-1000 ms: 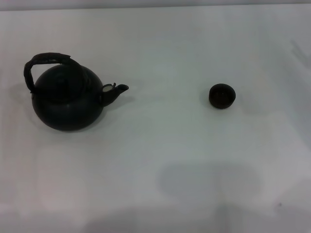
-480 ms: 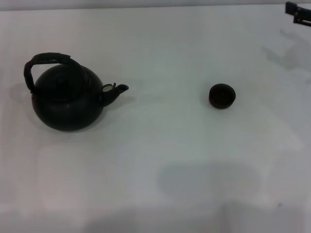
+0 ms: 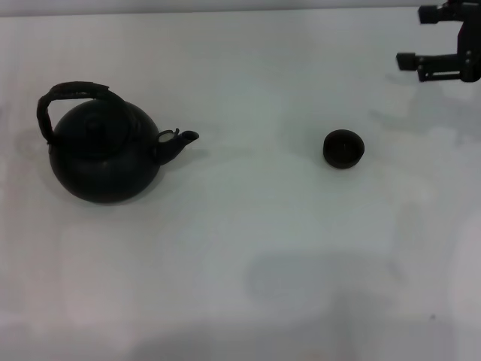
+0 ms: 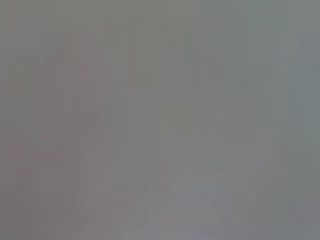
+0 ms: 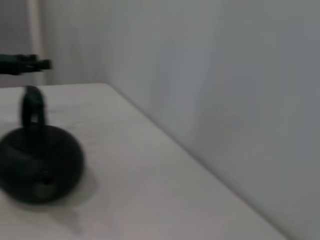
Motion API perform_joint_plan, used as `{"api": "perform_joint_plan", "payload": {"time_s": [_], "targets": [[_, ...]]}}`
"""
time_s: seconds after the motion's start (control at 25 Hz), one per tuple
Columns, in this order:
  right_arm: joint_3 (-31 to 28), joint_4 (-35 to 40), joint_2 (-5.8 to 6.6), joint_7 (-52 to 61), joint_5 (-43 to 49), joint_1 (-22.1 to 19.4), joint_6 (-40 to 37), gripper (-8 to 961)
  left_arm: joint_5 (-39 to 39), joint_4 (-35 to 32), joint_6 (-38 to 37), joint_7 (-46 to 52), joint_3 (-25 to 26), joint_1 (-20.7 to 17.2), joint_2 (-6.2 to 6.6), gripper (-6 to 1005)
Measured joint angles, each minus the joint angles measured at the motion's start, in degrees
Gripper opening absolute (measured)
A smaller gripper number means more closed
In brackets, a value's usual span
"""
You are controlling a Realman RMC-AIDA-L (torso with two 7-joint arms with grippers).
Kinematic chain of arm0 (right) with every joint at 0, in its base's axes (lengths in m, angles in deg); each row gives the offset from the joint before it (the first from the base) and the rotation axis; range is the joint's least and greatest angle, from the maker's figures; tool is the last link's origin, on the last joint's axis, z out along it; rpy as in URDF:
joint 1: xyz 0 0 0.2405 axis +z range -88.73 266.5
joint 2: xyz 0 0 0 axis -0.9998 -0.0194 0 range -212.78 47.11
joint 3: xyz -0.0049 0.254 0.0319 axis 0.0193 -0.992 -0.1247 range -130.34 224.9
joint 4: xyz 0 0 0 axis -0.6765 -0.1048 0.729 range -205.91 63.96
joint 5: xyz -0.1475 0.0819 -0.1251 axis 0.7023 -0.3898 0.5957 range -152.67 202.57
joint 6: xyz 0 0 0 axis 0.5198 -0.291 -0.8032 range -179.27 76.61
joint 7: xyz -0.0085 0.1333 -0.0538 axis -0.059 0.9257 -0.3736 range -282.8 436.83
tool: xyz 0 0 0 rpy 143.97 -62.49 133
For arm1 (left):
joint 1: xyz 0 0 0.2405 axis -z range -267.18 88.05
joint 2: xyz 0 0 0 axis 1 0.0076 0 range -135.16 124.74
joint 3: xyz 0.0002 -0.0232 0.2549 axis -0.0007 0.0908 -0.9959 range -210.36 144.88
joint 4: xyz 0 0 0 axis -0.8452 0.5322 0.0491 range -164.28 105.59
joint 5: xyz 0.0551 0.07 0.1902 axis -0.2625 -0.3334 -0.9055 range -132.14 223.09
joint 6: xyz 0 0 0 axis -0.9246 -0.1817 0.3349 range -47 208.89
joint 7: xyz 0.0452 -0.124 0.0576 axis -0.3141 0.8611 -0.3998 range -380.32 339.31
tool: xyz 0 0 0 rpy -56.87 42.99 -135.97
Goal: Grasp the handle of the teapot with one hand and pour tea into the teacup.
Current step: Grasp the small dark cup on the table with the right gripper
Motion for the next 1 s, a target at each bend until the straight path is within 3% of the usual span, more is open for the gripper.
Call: {"api": "perform_joint_plan", "payload": {"time_s": [0.16, 0.6, 0.8, 1.0], "targets": [[0.2, 0.8, 0.22, 3.6, 4.8, 2.8, 4.7, 839, 0.0, 0.0, 0.0, 0.0, 0.0, 0.2, 0.04, 833], [0.4, 2.1, -5.46, 4.7, 16.7, 6.4, 4.7, 838, 0.0, 0.0, 0.1, 0.0, 0.0, 0.3, 0.12, 833], [1.8, 2.9, -6.89, 4.4, 19.7, 6.8, 1.7, 838, 0.0, 0.0, 0.2, 0.0, 0.0, 0.0, 0.08, 833], [7.1, 5.1, -7.04, 4.5, 20.0, 7.2, -3.6, 838, 0.0, 0.0, 0.1, 0.0, 0.0, -0.2, 0.05, 833]]}}
